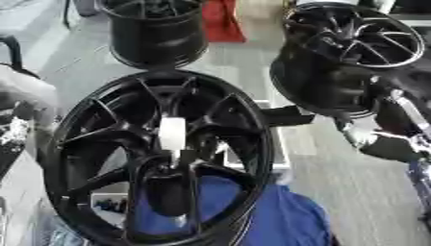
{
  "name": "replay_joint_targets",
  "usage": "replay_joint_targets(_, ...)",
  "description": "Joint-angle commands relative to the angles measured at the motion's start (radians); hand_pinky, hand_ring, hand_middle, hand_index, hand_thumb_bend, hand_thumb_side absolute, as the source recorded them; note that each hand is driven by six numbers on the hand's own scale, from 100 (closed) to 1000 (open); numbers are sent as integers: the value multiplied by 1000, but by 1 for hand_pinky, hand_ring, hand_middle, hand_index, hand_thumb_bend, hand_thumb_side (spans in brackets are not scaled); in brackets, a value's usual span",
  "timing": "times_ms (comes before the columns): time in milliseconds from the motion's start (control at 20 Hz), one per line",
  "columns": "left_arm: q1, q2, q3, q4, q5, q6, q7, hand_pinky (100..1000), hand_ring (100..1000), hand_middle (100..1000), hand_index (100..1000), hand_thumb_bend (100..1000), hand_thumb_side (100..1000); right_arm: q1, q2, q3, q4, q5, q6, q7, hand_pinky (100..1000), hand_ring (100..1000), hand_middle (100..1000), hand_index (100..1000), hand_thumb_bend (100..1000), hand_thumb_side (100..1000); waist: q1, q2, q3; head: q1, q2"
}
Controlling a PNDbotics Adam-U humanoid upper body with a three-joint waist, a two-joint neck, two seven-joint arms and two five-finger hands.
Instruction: Pull the pin out of the wheel hub.
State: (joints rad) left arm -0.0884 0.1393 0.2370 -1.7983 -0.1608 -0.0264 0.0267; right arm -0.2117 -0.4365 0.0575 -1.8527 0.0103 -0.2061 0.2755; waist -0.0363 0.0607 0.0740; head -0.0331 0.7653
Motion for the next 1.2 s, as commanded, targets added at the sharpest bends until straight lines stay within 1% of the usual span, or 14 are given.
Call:
replay_joint_targets(50,-5,16,-6,-18,-3,-3,-8,586,636,671,822,378,519,-78,-118,39,-10,2,0,49,736,983,838,909,219,169,-1,-12,4,-9,5)
replay_joint_targets(200,-3,19,-9,-17,-3,-4,-14,585,636,672,822,379,520,-183,-204,100,18,-13,4,111,742,980,840,912,226,176,-3,-14,11,-21,5)
replay_joint_targets(300,-1,20,-12,-16,-3,-4,-17,585,636,672,822,380,520,-259,-247,150,44,-19,6,166,747,980,843,916,231,186,-3,-15,16,-25,5)
replay_joint_targets(450,-1,23,-16,-15,-3,-6,-23,585,636,672,823,383,521,-367,-279,230,91,-27,10,260,753,986,854,928,248,210,-4,-14,21,-34,5)
replay_joint_targets(550,-1,25,-18,-15,-3,-6,-27,586,637,673,823,382,521,-446,-276,290,137,-27,16,337,759,993,865,938,268,223,-6,-13,24,-43,5)
replay_joint_targets(700,-2,28,-20,-15,-4,-7,-31,585,637,673,823,383,522,-543,-238,368,219,-8,12,454,779,1000,893,951,299,245,-9,-13,29,-54,5)
replay_joint_targets(750,-2,29,-20,-15,-4,-7,-31,585,637,673,823,382,522,-567,-220,387,249,2,4,492,795,1000,918,962,324,257,-9,-12,31,-57,5)
replay_joint_targets(900,-3,31,-22,-14,-4,-7,-34,586,637,673,823,382,522,-629,-156,424,335,61,-32,593,814,1000,943,973,341,283,-8,-12,38,-65,5)
replay_joint_targets(1000,-3,33,-22,-14,-5,-7,-35,586,637,673,823,382,522,-663,-110,439,390,109,-63,622,819,1000,947,976,346,291,-8,-12,41,-70,5)
replay_joint_targets(1200,-3,34,-25,-13,-4,-7,-38,586,637,674,823,381,522,-720,-31,447,468,184,-126,631,827,1000,954,980,350,301,-8,-13,46,-83,5)
